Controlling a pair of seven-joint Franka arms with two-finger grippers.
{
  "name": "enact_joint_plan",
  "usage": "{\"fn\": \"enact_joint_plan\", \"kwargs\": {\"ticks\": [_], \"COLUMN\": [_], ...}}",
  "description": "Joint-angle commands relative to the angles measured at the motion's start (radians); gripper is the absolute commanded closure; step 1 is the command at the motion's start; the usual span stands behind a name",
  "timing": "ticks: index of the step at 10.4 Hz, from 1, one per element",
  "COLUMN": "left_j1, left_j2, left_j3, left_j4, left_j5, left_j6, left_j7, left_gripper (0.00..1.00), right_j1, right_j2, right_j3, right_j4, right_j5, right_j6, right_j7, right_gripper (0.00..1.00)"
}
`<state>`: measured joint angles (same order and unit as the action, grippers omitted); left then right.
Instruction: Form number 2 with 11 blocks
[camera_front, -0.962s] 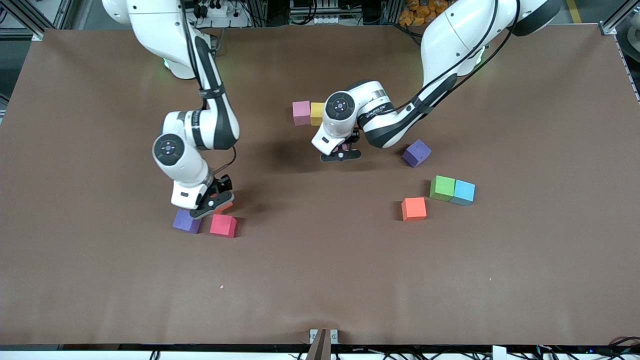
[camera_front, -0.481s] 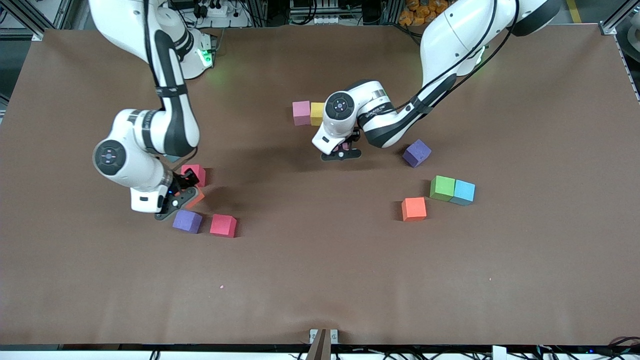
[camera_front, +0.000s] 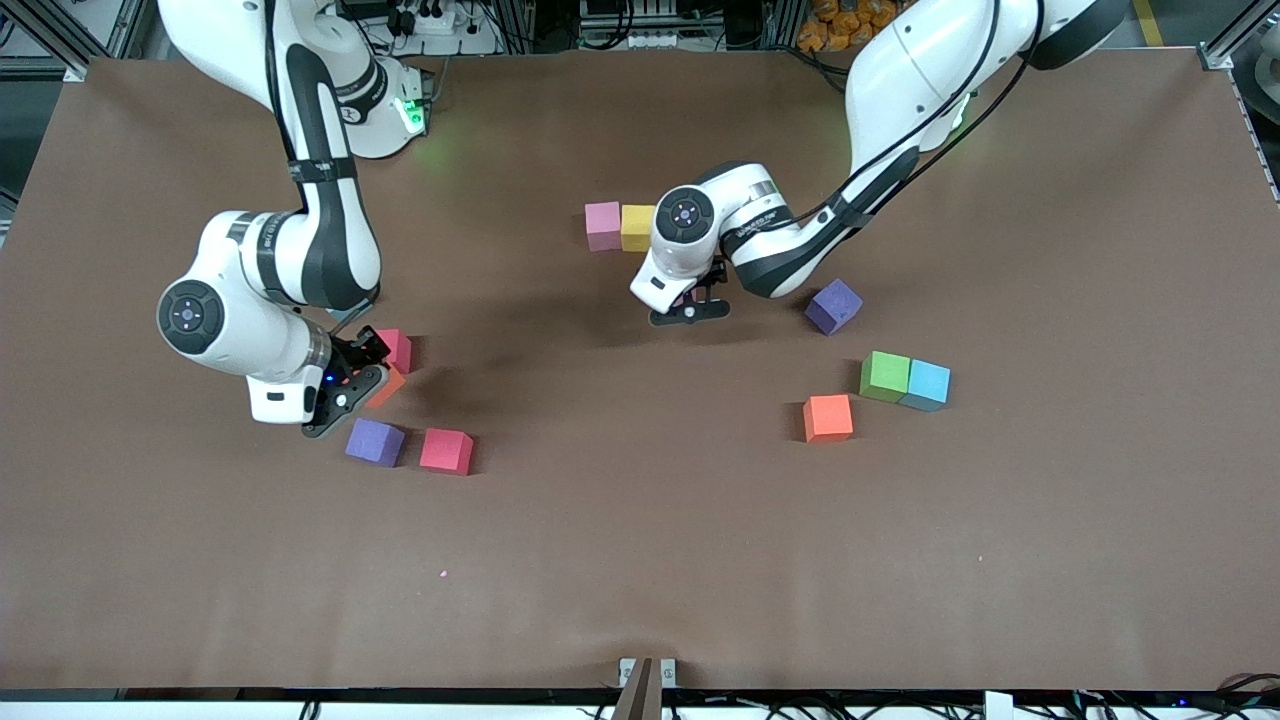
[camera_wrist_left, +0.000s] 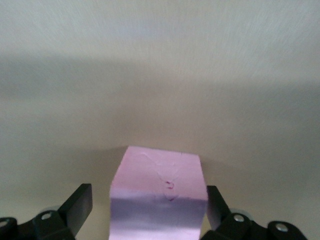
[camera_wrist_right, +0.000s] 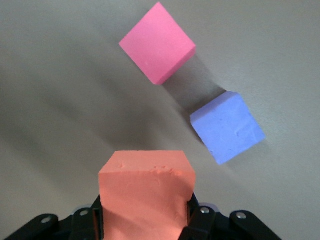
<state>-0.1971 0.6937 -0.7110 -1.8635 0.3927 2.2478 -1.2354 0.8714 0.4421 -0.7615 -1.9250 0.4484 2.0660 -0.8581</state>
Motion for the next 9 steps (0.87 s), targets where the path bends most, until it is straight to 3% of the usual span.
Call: {"fn": "enact_joint_plan", "kwargs": {"ticks": [1, 4, 7, 9], "left_j1": [0.010, 0.050, 0.151, 0.218], "left_j2": [-0.040, -0.065, -0.077, -0.074], "left_j3": [-0.005, -0.005, -0.002, 0.002], "left_j4": [0.084, 0.159, 0.178, 0.193], "left_j5": [-0.063, -0.074, -0.058, -0.057], "left_j6": [-0.095, -0.123, -0.125, -0.123], "left_j7": [-0.009, -0.007, 0.023, 0.132], "left_gripper": [0.00, 0.00, 0.00, 0.00], "right_j1": [-0.121, -0.126, -0.141, -0.140], "right_j2": [-0.055, -0.046, -0.051, -0.040], "right_j3": [0.144, 0.250, 0.478, 0.595], "right_j4": [0.000, 0.012, 0.069, 0.086], "right_j5": [-0.026, -0.104, -0.293, -0.295], "right_j6": [0.000, 0.081, 0.076, 0.078], "right_j7": [-0.022, -0.021, -0.018, -0.022], "right_gripper": [0.49, 0.49, 0.49, 0.48]}}
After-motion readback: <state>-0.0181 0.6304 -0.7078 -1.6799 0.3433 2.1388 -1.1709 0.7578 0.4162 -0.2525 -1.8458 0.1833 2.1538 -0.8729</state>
